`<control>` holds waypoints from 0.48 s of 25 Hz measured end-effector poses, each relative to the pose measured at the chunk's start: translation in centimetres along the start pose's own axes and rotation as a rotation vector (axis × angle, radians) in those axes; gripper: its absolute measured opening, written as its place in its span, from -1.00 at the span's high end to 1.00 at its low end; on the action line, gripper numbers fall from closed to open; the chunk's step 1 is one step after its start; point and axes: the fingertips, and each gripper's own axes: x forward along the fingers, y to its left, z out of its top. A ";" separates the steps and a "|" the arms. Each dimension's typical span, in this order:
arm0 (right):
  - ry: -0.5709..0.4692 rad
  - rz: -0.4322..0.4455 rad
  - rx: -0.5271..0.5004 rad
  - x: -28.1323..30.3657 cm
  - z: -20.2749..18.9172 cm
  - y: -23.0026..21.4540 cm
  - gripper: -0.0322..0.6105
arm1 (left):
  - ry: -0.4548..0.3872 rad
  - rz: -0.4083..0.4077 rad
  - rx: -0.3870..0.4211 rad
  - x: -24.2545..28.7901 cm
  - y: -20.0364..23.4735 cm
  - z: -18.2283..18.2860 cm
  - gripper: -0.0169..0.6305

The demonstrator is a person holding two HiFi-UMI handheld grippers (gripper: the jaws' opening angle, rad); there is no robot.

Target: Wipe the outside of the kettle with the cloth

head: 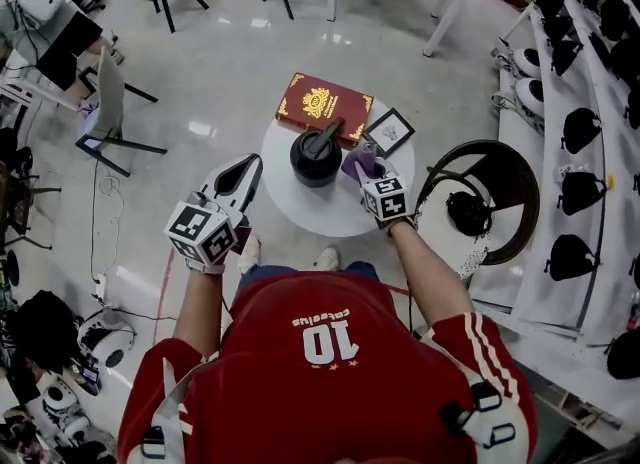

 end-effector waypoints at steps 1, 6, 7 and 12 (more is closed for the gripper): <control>0.005 0.005 -0.011 0.4 -0.2 -0.2 0.76 | 0.002 0.005 -0.001 0.0 0.0 -0.2 0.93; 0.028 0.023 -0.051 2.6 -0.9 -0.6 0.76 | 0.001 0.026 -0.008 0.4 0.3 -0.6 0.93; 0.035 0.027 -0.055 3.0 -1.2 -0.6 0.76 | 0.001 0.028 -0.008 0.5 0.4 -0.6 0.93; 0.062 0.066 -0.072 4.6 -2.8 -0.3 0.76 | 0.001 0.038 -0.002 0.9 0.5 -1.2 0.93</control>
